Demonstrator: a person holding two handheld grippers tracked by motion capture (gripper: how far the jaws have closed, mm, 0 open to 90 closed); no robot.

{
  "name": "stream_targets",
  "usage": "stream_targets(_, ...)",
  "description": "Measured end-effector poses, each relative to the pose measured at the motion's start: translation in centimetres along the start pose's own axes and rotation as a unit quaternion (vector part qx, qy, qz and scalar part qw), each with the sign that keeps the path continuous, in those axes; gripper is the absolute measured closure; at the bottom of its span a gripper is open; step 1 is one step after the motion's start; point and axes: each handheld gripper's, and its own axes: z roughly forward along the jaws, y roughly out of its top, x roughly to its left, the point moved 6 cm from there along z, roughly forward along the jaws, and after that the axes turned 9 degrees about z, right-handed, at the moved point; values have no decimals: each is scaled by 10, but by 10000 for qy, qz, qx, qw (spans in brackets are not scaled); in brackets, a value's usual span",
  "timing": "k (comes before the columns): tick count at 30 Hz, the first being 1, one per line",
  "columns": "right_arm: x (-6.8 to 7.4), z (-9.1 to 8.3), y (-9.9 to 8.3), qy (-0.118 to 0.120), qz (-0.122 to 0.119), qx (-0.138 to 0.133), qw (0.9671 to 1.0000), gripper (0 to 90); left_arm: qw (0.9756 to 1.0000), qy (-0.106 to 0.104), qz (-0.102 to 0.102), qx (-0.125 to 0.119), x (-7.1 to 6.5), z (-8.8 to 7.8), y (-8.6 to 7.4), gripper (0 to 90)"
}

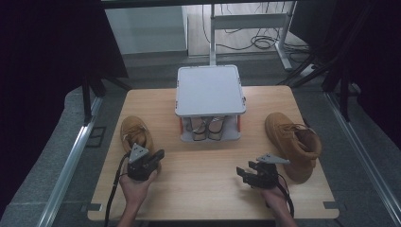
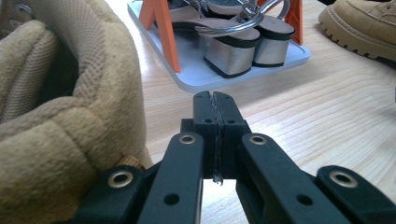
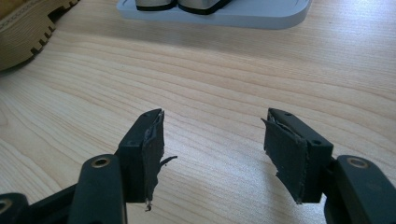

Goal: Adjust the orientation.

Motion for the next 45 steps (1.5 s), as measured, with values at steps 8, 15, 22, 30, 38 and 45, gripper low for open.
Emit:
stream_targets(8,0,-1,-1,-27,-17,23,10000,376,9999,121,-111,29,10,-8,-9,896)
stream_targets(15,-1,-1,-2,-23,-20,24,10000,376,9998,45,-169,27,13,-14,-15,897)
stream_targets(22,-2,-1,-2,-46,1,11,10000,376,9997,-2,-216,102,18,-24,-19,898)
stream_targets(30,-2,-1,-2,-57,-16,21,10000,376,9995,-56,-297,78,27,-40,-28,898)
stream_targets(38,-5,-2,-2,-82,-3,11,10000,376,9996,48,-201,189,37,-55,-33,898)
stream_targets(45,-5,0,-4,-105,-18,52,9999,376,9987,70,-415,276,58,-65,-40,898)
